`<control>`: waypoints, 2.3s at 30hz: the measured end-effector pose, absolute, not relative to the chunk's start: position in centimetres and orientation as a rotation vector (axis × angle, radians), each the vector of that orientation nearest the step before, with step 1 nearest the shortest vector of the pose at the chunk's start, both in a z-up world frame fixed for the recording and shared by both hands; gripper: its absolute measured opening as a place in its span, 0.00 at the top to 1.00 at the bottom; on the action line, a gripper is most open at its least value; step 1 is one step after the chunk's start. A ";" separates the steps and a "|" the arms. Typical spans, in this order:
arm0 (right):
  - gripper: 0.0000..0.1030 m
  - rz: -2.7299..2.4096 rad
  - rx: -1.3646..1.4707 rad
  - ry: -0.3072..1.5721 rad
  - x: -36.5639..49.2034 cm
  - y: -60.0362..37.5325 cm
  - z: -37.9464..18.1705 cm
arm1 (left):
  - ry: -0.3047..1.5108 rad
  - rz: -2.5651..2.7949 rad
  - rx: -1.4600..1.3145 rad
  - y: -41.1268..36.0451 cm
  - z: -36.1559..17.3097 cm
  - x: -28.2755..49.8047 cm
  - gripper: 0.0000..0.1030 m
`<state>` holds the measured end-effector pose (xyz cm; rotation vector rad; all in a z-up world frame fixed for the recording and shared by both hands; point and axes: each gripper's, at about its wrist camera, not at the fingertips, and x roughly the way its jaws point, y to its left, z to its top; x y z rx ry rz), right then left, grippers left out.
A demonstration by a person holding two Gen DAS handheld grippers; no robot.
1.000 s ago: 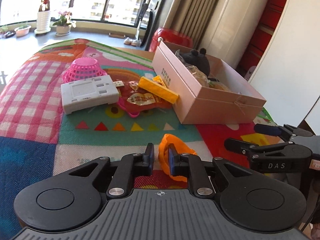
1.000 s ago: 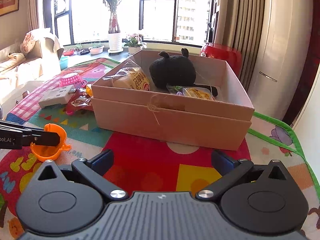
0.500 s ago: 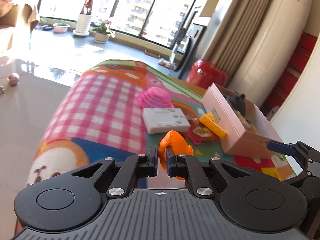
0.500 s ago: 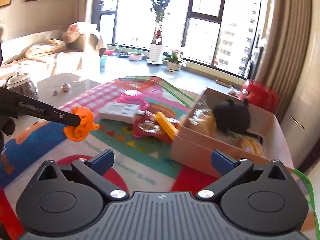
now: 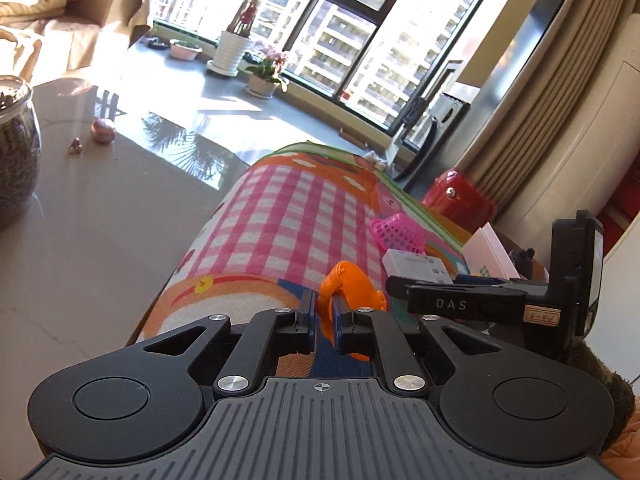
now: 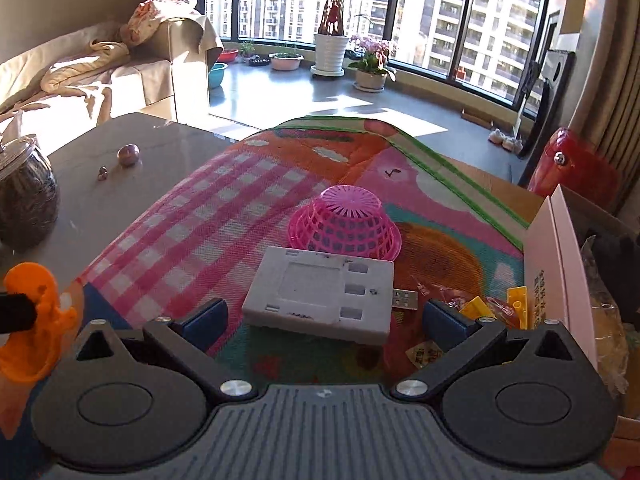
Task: Organize objects
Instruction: 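Carry the pumpkin with the left tool while the right tool grasps the white plastic box, then drop the pumpkin into the pink box with the left tool, then lower the white plastic box into the pink box and open the right tool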
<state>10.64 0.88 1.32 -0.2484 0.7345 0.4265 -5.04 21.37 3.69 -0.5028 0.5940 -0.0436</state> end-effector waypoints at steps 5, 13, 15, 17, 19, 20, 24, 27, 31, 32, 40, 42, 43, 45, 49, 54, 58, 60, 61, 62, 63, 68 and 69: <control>0.09 0.464 -0.281 0.717 9.7 0.0 2.0 | 0.598 -0.057 -0.507 21.1 3.6 -4.7 0.90; 0.09 0.567 -0.282 0.652 3.3 -4.9 5.3 | 0.613 -0.119 -0.481 19.1 3.8 -4.7 0.90; 0.09 0.580 -0.301 0.640 1.2 -6.5 5.6 | 0.614 -0.137 -0.471 18.5 4.1 -4.8 0.90; 0.09 0.577 -0.320 0.629 -0.7 -8.1 5.8 | 0.621 -0.160 -0.461 17.5 4.3 -4.8 0.90; 0.09 0.547 -0.351 0.611 -2.4 -10.0 5.8 | 0.631 -0.188 -0.448 16.3 4.5 -4.8 0.90; 0.09 0.525 -0.362 0.601 -3.2 -10.9 5.8 | 0.638 -0.208 -0.436 15.4 4.6 -4.9 0.90; 0.09 0.454 -0.325 0.581 -5.1 -15.0 6.3 | 0.670 -0.282 -0.393 11.7 5.0 -4.7 0.90; 0.09 0.399 -0.278 0.558 -6.1 -17.9 6.7 | 0.687 -0.342 -0.358 8.6 5.6 -4.4 0.90; 0.09 0.341 -0.239 0.519 -7.2 -20.9 6.7 | 0.699 -0.410 -0.287 4.7 6.9 -3.4 0.90; 0.09 0.331 -0.230 0.514 -7.4 -21.4 6.6 | 0.695 -0.426 -0.270 3.8 7.4 -2.9 0.90; 0.09 0.297 -0.153 0.499 -7.3 -23.8 5.8 | 0.487 -0.505 -0.191 -2.7 13.2 3.0 0.90; 0.09 0.296 -0.143 0.496 -7.4 -23.8 5.8 | 0.475 -0.550 -0.272 -3.6 13.1 5.7 0.85; 0.09 0.296 -0.139 0.494 -7.5 -23.8 5.8 | 0.502 -0.564 -0.293 -4.2 12.6 7.3 0.84; 0.09 0.291 -0.134 0.490 -7.5 -23.8 5.9 | 0.531 -0.520 -0.274 -5.5 11.4 9.4 0.84; 0.09 0.264 -0.127 0.494 -7.3 -24.2 5.9 | 0.506 -0.431 -0.233 -6.2 9.2 10.3 0.84; 0.09 0.234 -0.123 0.510 -6.2 -25.0 5.9 | 0.552 -0.449 -0.311 -2.2 7.2 8.0 0.84; 0.09 0.241 -0.138 0.463 -4.4 -24.9 7.8 | 0.628 -0.445 -0.296 1.5 5.5 4.4 0.84; 0.09 0.242 -0.150 0.435 -2.4 -24.6 9.2 | 0.669 -0.447 -0.291 2.9 4.7 3.1 0.84; 0.09 0.235 -0.157 0.424 -1.1 -24.4 10.0 | 0.683 -0.443 -0.293 3.7 4.2 2.4 0.84; 0.09 0.222 -0.161 0.411 0.3 -24.3 10.7 | 0.692 -0.438 -0.297 4.4 3.9 1.8 0.84; 0.09 0.208 -0.157 0.401 1.7 -24.1 11.5 | 0.700 -0.434 -0.300 4.8 3.6 1.5 0.84; 0.00 0.162 -0.085 0.436 9.1 -23.6 13.3 | 0.717 -0.384 -0.252 6.2 3.0 0.0 0.84; 0.00 0.147 -0.072 0.456 9.9 -23.4 13.1 | 0.713 -0.369 -0.229 6.2 3.0 -0.3 0.84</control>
